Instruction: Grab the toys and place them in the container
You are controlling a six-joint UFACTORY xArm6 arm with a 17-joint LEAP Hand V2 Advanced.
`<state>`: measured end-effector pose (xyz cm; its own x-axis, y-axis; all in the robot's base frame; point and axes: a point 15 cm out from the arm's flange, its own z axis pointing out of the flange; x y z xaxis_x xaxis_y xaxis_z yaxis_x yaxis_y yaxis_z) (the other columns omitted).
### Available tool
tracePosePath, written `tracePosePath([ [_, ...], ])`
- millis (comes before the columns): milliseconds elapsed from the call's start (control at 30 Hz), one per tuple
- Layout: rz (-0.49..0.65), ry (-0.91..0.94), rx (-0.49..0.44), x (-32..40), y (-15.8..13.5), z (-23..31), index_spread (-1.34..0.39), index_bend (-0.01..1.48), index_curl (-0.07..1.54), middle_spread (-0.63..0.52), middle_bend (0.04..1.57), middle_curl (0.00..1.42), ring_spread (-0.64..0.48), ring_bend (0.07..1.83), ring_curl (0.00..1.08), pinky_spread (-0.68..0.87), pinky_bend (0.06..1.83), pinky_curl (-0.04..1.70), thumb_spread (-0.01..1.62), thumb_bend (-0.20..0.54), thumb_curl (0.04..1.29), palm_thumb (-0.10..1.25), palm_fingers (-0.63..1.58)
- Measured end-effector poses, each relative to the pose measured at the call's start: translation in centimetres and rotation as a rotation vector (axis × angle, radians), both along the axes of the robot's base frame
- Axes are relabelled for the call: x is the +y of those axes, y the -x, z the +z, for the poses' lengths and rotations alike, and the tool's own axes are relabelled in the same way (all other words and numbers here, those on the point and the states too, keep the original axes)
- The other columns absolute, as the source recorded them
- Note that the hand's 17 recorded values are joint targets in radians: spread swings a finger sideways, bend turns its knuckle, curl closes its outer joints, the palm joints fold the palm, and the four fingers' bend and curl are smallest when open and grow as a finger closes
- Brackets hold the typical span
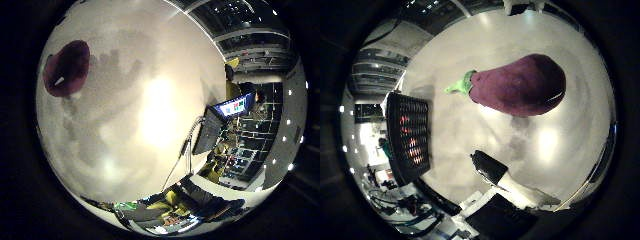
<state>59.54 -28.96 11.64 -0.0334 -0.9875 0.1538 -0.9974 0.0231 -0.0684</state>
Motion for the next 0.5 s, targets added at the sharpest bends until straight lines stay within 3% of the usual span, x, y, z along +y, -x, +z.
tracePosePath([
  [300, -0.024, 0.032, 0.032, -0.5, 0.4, -3.0, -0.42, 0.21, 0.34, 0.05, 0.17, 0.28, 0.17, 0.24, 0.22, 0.38, 0.36, 0.28, 0.97, -0.02, 0.31, 0.54, 0.18],
  [500, -0.033, 0.077, 0.045, -1.1, 0.5, -3.8, -0.46, 0.39, 0.4, 0.04, 0.17, 0.26, 0.17, 0.17, 0.21, 0.38, 0.29, 0.26, 0.99, -0.013, 0.31, 0.61, 0.26],
])
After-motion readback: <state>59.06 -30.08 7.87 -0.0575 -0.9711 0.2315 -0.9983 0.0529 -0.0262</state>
